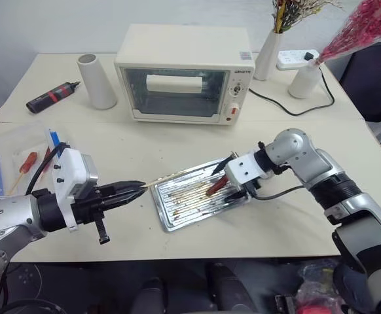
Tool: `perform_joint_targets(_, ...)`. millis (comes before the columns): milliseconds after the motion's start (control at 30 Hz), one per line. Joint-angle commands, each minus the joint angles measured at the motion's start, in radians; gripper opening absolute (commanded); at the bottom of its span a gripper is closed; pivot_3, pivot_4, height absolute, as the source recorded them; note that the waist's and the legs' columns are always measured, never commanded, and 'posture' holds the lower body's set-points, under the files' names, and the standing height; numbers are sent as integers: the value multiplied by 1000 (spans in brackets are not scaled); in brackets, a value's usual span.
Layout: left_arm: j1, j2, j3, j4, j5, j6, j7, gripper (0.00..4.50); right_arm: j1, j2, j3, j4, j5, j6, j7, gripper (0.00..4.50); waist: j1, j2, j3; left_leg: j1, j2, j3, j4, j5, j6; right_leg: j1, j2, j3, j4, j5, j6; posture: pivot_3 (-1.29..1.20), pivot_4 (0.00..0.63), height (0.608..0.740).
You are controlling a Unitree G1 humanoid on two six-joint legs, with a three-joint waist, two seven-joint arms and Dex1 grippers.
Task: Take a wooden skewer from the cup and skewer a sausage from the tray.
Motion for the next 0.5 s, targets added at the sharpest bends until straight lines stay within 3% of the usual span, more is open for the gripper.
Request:
perform_joint_targets(33, -19, 15, 7, -5, -10, -23, 1, 0, -20, 7, -35, 6, -11, -15, 20, 3348, 0, 0, 0, 1, 0, 0, 0, 0, 0, 1, 0, 0, 1, 0, 0, 0, 150, 740)
perform_joint_targets(133, -23, 15, 5, -5, -7, -25, 0, 0, -19, 18, -43, 12, -10, -2, 28, 2447, -1, 0, 0, 4, -1, 0, 0, 0, -1, 3, 1, 0, 2, 0, -1, 0, 150, 740)
perform_joint_targets(367, -33, 16, 0, -2, -3, -28, 6, 0, -23, 44, -48, 43, -23, 12, 47, 2447, -2, 0, 0, 9, -1, 1, 0, 0, -1, 5, 2, 2, 6, -1, -3, 0, 150, 740)
perform_joint_targets(500, -35, 17, -1, 1, 3, -32, 6, 0, -27, 64, -53, 63, -34, 11, 45, 1533, -3, 0, 0, 9, -1, 1, 0, 0, -1, 5, 3, 2, 7, -2, -3, 0, 150, 740)
